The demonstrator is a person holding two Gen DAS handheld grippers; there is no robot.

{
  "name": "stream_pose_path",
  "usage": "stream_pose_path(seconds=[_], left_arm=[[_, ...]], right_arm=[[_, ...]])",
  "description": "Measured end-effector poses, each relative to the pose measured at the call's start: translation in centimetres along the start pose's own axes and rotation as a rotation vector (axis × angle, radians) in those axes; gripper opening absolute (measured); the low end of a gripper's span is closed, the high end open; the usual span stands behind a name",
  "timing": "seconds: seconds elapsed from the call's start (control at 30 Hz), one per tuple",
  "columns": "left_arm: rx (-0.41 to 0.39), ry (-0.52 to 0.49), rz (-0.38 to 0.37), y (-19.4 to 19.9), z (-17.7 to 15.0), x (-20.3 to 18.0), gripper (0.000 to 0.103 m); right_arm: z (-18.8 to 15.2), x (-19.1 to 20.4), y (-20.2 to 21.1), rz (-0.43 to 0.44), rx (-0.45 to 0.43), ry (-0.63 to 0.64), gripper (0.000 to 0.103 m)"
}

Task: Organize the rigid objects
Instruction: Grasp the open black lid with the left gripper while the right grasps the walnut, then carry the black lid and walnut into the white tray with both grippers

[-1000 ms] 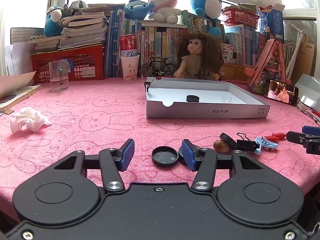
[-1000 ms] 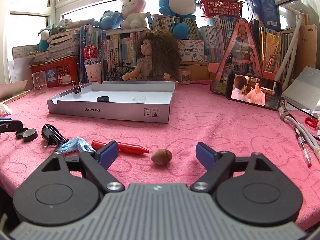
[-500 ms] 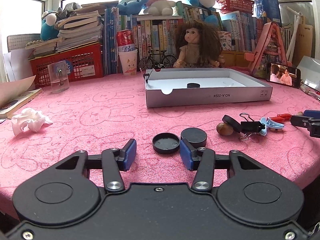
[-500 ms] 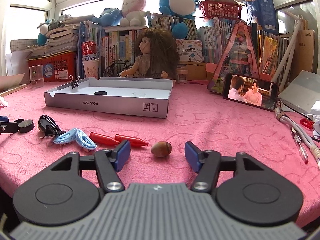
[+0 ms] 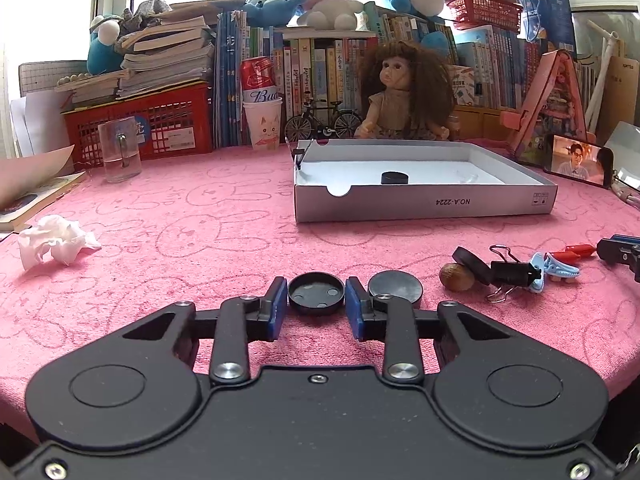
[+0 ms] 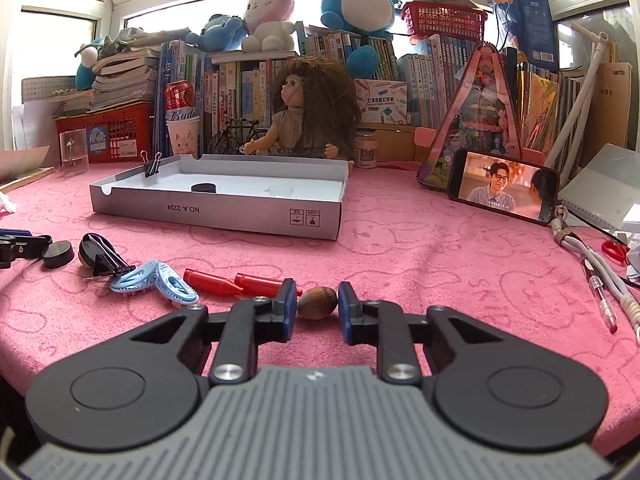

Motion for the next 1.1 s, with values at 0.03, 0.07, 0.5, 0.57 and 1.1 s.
stream_pose_path(seconds=[0.03,0.07,0.5,0.57,1.1], left_arm=[[0.0,0.006,0.002,0.0,0.1,0.1,0.029],[-0.002,0.012,0.004,0.0,0.2,0.2,0.029],[-0.029,0.065,-0.016,-0.1,3.6,0.6,0.029],[-0.035,0.064,-0.026,-0.4,4.4,0.4,0.029],[-0.033,0.076,-0.083,-5.8,10.2,-1.3,0.029]], right_arm=[[0.1,0.0,0.0,-0.002,-0.001,-0.001,0.027],[0.2,0.0,0.0,-0.004,-0.002,-0.002,0.027],[3.0,-0.5,-1.2,-0.007,-0.021,-0.066,0.026],[3.6,-0.5,-1.5,-0.005,-0.025,-0.067,0.026],[8.1,-0.6,-6.8,0.041,0.001,-0.122,0.026]])
Point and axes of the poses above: each gripper's, at about its wrist camera, not at the fingertips, and y roughly against the way its jaws point, x to its left, z to its top, the point moved 4 cm from there along -y, roughly the way its jaws point, and after that the axes turned 1 degree about -y, right-handed, at the moved point
